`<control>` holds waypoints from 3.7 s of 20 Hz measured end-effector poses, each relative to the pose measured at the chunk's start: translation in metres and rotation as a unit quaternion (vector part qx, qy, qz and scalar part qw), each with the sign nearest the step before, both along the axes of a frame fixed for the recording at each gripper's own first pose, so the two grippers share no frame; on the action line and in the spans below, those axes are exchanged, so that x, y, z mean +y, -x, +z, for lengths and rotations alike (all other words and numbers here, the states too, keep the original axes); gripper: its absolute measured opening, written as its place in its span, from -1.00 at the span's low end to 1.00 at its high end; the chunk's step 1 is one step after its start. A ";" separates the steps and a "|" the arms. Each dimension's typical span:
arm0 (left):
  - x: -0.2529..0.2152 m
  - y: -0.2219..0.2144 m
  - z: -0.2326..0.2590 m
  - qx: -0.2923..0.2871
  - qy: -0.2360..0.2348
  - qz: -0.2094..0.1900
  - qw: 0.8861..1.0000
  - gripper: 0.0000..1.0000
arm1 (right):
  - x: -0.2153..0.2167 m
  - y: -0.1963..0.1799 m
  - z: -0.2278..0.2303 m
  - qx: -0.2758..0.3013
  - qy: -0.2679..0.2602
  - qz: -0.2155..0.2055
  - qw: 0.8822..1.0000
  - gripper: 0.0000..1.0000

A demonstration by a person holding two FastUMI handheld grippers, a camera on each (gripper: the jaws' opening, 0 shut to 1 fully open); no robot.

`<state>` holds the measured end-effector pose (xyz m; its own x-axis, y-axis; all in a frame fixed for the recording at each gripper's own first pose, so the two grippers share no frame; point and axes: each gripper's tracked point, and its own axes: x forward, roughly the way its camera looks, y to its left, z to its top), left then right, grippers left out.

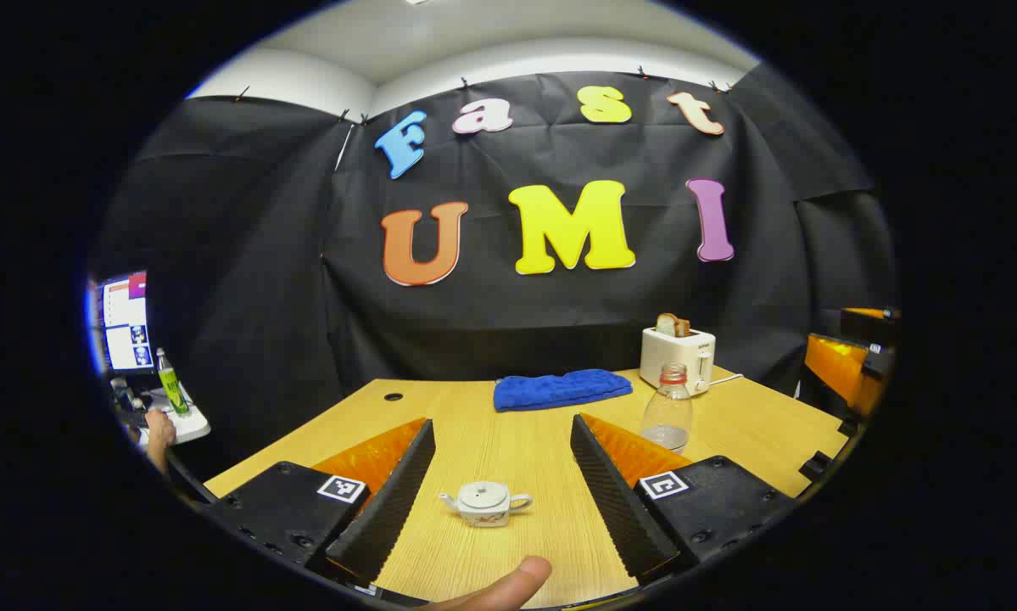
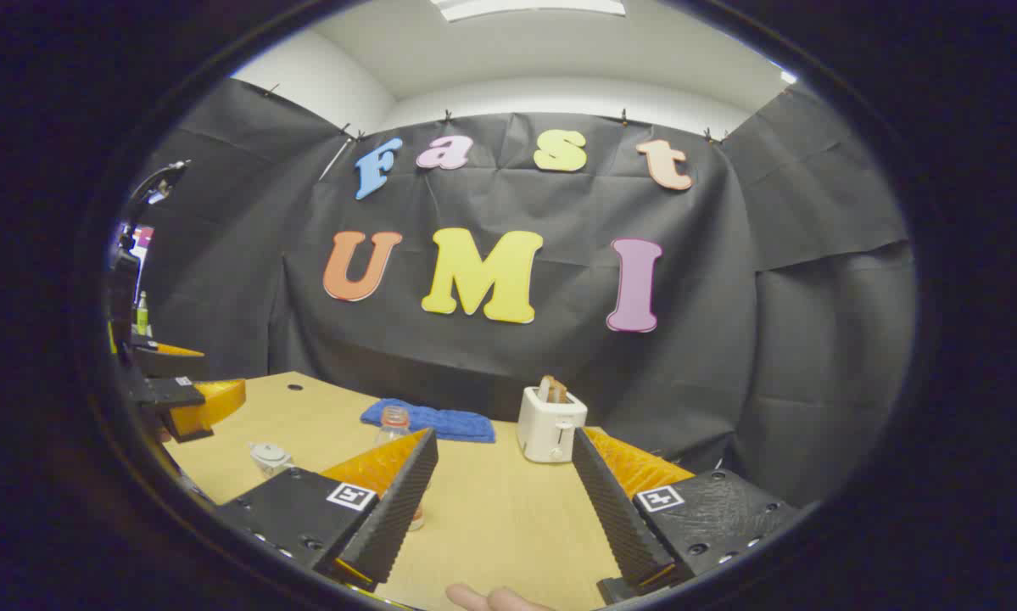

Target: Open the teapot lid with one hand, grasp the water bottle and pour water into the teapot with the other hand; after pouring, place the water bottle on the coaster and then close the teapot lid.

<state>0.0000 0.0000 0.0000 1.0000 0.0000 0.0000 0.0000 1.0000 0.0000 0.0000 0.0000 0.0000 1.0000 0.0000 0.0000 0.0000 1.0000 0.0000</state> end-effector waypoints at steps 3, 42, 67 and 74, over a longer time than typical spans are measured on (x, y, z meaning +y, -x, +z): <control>0.007 -0.002 -0.004 0.008 -0.005 0.000 1.000 1.00 | -0.009 -0.001 0.001 0.001 0.001 -0.013 1.000 0.91; 0.013 -0.108 -0.122 0.076 0.035 -0.011 0.996 1.00 | -0.029 -0.024 -0.030 0.042 0.039 -0.061 0.996 0.91; 0.017 -0.124 -0.132 0.074 -0.008 -0.010 0.997 -0.80 | -0.005 -0.034 -0.053 0.069 0.068 -0.041 0.994 0.91; 0.028 -0.118 -0.107 0.054 0.011 -0.008 0.998 -0.84 | 0.024 -0.041 -0.066 0.082 0.050 0.001 0.995 0.91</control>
<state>0.1182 0.0281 -0.1069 0.9940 -0.0170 -0.1078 0.0147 0.9996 -0.0225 0.0405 0.0245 -0.0657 0.9867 -0.0063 -0.1627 -0.0102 0.9949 -0.1000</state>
